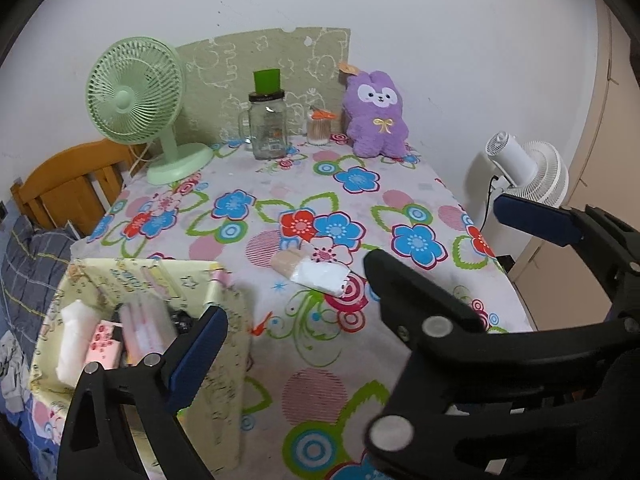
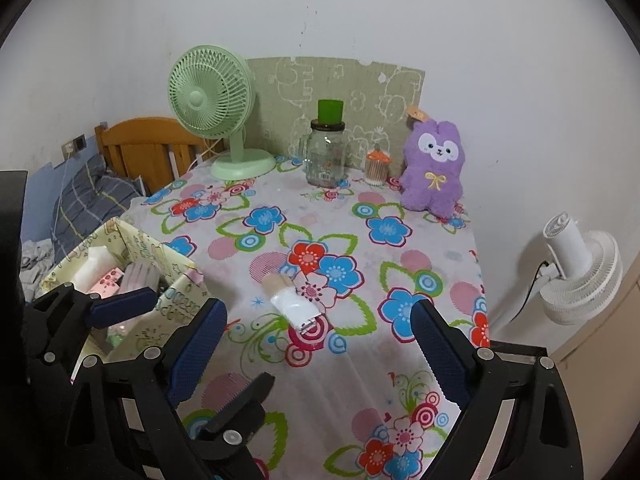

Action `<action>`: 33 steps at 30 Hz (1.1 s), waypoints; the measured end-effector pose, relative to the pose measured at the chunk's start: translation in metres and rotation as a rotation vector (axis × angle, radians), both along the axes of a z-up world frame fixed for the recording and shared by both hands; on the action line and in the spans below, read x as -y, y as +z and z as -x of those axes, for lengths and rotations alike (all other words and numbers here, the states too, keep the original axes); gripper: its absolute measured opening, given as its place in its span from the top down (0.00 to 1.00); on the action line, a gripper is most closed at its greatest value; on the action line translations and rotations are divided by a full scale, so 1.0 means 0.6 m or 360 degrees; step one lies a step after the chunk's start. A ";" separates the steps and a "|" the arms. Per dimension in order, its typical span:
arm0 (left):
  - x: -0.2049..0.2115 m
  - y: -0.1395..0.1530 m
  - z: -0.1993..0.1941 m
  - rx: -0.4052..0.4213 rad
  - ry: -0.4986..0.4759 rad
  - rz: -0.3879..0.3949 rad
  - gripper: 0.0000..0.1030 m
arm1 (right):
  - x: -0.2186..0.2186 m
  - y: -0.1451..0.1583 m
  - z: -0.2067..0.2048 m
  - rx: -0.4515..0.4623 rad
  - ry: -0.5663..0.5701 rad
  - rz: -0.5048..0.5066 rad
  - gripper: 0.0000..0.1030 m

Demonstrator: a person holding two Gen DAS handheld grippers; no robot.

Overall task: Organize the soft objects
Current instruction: 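Withdraw both grippers from the box toward the white rolled cloth, then reach the left gripper to the white rolled cloth and grasp it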

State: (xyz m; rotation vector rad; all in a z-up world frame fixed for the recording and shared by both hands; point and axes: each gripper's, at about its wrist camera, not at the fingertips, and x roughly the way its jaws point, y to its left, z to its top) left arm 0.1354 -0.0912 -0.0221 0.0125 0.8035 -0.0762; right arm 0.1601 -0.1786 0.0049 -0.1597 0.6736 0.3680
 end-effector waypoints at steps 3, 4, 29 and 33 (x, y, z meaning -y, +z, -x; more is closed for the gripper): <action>0.005 -0.013 -0.015 -0.0035 0.0008 0.0020 0.08 | 0.003 -0.012 -0.017 -0.0032 0.0009 -0.0014 0.10; 0.006 -0.016 -0.019 -0.0046 0.0008 0.0023 0.08 | 0.004 -0.017 -0.023 -0.0048 0.0014 -0.0019 0.13; 0.026 -0.073 -0.088 -0.0057 0.0050 -0.0045 0.20 | 0.007 -0.109 -0.124 -0.0238 0.0027 -0.0138 0.24; 0.035 -0.082 -0.101 -0.0114 0.0043 0.0010 0.23 | 0.016 -0.109 -0.126 -0.0224 -0.0006 -0.0081 0.24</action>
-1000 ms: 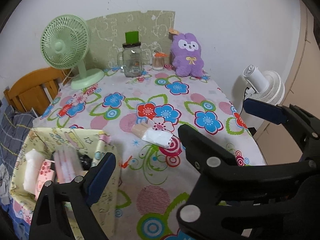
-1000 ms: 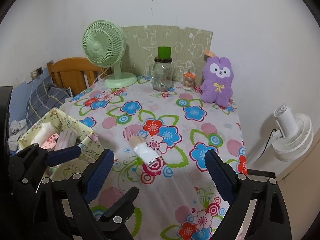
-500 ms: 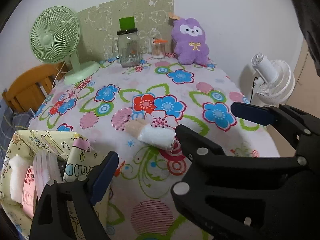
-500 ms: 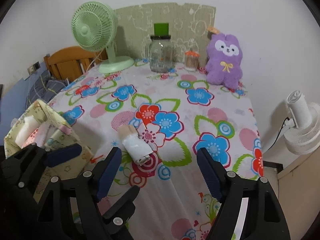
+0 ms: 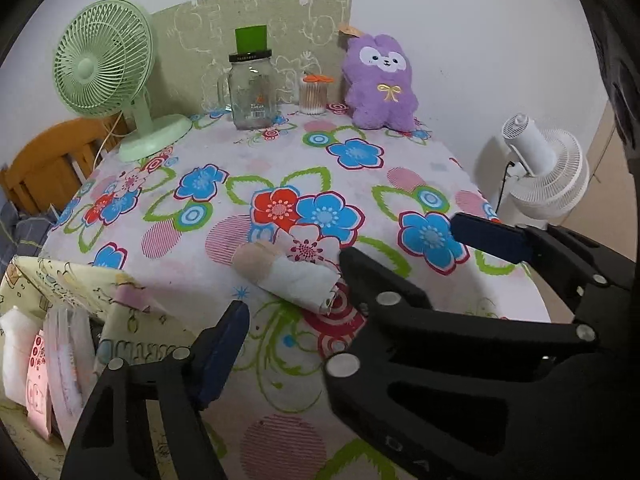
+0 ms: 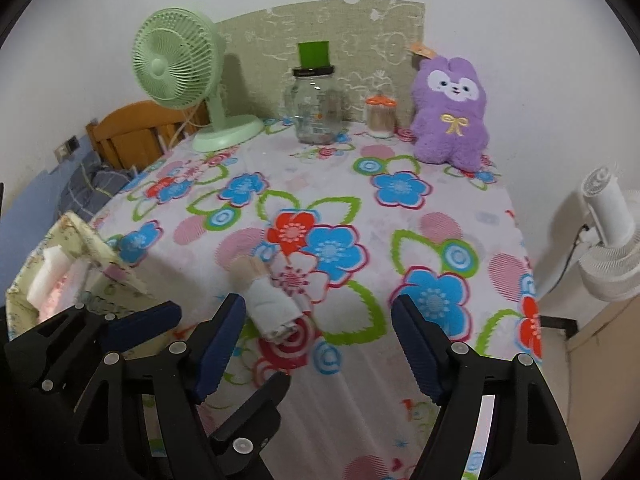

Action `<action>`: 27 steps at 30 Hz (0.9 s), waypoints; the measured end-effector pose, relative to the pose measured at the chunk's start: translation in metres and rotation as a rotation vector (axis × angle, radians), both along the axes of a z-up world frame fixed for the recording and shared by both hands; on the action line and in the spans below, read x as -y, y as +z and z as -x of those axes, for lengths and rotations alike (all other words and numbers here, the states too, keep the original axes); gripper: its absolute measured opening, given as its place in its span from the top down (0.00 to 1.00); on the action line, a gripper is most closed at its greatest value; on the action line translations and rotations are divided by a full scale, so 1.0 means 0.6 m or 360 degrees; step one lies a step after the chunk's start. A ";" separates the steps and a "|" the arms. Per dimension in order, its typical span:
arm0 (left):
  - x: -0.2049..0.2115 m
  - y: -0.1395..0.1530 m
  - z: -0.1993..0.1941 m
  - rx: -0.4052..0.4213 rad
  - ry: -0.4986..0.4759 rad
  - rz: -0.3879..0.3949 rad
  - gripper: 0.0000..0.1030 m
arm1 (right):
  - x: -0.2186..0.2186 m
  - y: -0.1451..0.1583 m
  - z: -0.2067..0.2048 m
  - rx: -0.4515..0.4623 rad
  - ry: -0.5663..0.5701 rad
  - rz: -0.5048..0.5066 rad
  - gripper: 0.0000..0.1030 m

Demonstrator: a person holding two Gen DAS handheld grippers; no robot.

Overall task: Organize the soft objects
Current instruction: 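Reach the left gripper to the white rolled cloth and grasp it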

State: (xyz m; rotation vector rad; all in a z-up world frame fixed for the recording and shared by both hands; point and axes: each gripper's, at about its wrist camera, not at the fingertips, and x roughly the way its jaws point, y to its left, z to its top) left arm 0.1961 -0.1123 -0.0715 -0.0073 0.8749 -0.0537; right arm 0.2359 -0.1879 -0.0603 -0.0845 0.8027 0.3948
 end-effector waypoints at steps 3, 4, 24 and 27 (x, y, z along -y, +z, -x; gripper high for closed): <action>0.009 -0.007 -0.009 -0.0006 0.0031 0.0000 0.23 | 0.013 -0.008 -0.009 -0.0021 -0.0039 0.0007 0.24; 0.010 -0.009 -0.011 -0.0007 0.0042 -0.0005 0.23 | 0.017 -0.011 -0.013 -0.0030 -0.0046 0.0005 0.24; -0.006 -0.056 -0.098 -0.0095 0.0340 -0.0041 0.23 | 0.042 -0.053 -0.090 -0.0116 -0.0180 -0.0088 0.24; -0.005 -0.065 -0.108 -0.0121 0.0335 -0.0025 0.23 | 0.045 -0.058 -0.097 -0.0117 -0.0207 -0.0073 0.24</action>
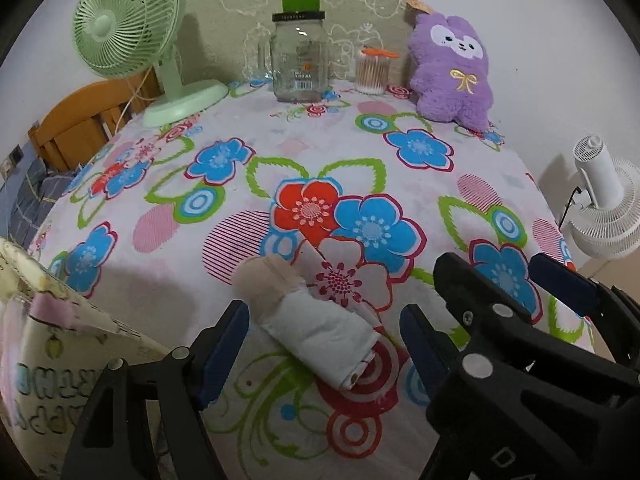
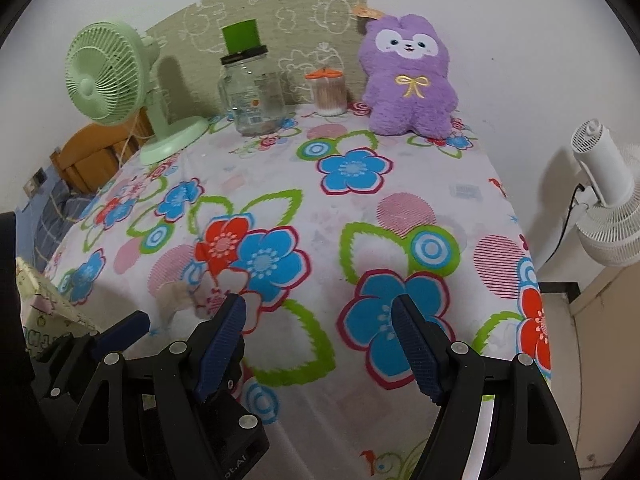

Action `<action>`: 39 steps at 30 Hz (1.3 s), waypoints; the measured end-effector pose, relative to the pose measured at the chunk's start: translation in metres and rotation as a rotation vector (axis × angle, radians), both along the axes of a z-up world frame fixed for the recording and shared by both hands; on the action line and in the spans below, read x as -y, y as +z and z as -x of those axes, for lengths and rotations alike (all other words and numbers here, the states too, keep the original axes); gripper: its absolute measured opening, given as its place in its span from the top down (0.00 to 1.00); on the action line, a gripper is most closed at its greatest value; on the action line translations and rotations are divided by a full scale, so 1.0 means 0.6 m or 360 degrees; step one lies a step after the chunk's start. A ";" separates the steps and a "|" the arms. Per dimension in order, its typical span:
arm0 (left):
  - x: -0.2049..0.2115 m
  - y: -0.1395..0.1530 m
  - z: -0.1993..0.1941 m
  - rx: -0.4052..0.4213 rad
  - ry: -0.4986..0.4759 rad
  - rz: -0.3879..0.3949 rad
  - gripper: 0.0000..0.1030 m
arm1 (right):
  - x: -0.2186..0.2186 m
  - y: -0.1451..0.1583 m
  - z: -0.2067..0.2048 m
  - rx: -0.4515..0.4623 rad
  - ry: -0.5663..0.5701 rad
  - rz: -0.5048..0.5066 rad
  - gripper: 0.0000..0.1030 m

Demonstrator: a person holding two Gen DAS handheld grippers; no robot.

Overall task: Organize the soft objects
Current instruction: 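Reach the left gripper to the white rolled cloth and grasp it, then lift the white rolled cloth off the bed with the left gripper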

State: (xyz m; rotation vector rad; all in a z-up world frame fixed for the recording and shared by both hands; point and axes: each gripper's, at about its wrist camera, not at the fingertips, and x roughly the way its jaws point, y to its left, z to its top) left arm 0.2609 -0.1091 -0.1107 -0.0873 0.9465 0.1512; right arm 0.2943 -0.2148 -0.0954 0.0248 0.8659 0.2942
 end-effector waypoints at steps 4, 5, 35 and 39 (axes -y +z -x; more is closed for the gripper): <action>-0.002 -0.017 -0.011 -0.0077 0.0006 0.0026 0.28 | 0.004 -0.011 -0.005 -0.0021 -0.0016 0.0007 0.24; -0.002 -0.019 -0.012 -0.0079 0.0006 0.0019 0.30 | 0.004 -0.014 -0.006 -0.0026 -0.0015 0.0012 0.24; 0.020 0.011 0.081 -0.0022 -0.0240 -0.0039 0.78 | 0.024 0.000 0.096 -0.0022 -0.0093 -0.0001 0.24; 0.019 0.025 0.105 0.0009 -0.0270 -0.0039 0.78 | 0.024 0.015 0.128 0.0010 -0.0126 0.0005 0.24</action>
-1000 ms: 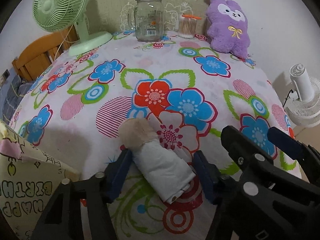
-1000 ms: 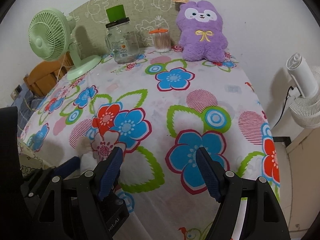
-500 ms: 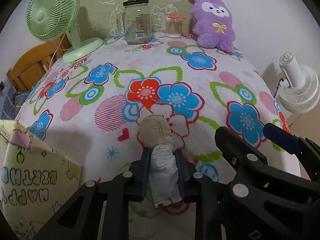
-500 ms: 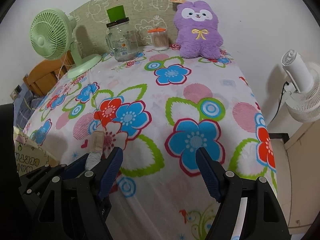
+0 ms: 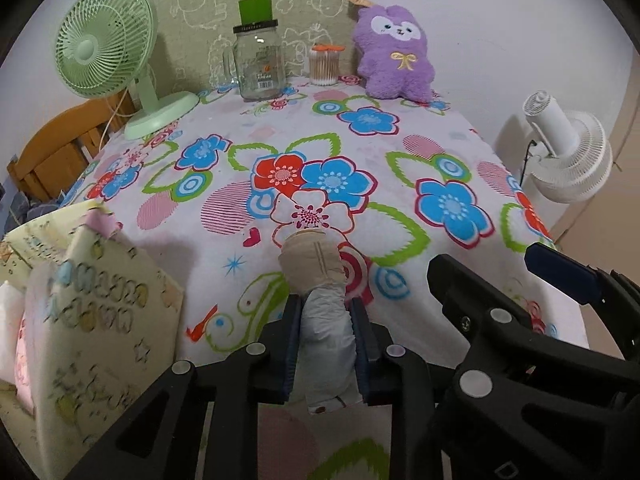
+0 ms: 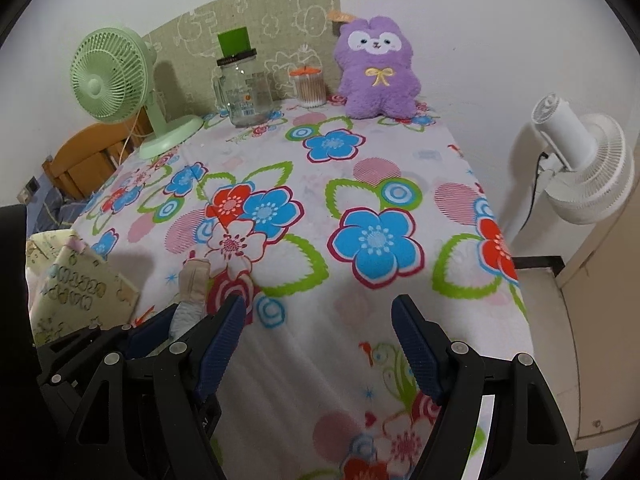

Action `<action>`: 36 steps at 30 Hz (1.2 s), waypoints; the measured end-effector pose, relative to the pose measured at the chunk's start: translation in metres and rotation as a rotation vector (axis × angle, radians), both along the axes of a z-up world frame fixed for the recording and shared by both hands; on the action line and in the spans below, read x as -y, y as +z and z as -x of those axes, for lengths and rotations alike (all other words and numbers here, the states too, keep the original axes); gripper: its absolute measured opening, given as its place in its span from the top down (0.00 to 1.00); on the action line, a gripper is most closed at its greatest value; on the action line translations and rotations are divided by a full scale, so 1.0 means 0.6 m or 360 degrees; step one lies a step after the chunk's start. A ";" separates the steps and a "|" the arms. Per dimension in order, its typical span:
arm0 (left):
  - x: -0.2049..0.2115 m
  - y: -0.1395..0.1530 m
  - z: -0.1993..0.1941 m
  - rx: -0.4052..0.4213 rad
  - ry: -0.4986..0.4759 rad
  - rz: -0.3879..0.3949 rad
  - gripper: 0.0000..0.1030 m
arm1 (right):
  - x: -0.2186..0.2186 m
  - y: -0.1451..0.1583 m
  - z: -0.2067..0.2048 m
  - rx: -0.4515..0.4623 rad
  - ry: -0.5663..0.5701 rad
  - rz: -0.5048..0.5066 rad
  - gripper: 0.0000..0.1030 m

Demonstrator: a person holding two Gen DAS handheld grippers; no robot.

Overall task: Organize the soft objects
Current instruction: 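Lift the white rolled cloth off the bed with the left gripper, then carry the white rolled cloth over the fabric box with the left gripper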

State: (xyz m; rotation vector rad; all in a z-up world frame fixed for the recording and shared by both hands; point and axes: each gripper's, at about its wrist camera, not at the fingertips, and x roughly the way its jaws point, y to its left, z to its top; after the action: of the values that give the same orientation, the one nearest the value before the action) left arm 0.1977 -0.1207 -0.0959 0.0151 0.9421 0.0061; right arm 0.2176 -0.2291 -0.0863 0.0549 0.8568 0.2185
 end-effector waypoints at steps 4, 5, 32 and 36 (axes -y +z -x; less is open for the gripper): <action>0.001 0.014 0.028 0.0039 -0.0031 -0.0027 0.78 | -0.004 0.017 0.033 0.0043 -0.0028 0.0041 0.24; 0.001 0.017 0.036 0.0045 -0.0041 -0.0026 0.78 | -0.004 0.020 0.038 0.0050 -0.0033 0.0045 0.24; -0.039 0.115 0.188 0.0234 -0.0248 -0.0023 0.78 | -0.045 0.121 0.223 0.0241 -0.0165 0.0031 0.24; -0.054 0.125 0.201 0.0245 -0.0241 -0.0011 0.78 | -0.059 0.133 0.239 0.0260 -0.0172 0.0031 0.23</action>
State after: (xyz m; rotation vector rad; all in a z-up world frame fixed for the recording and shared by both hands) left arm 0.0772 -0.0881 -0.0207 0.0911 0.7852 -0.1279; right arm 0.0741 -0.1935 -0.0063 0.0639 0.6909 0.1112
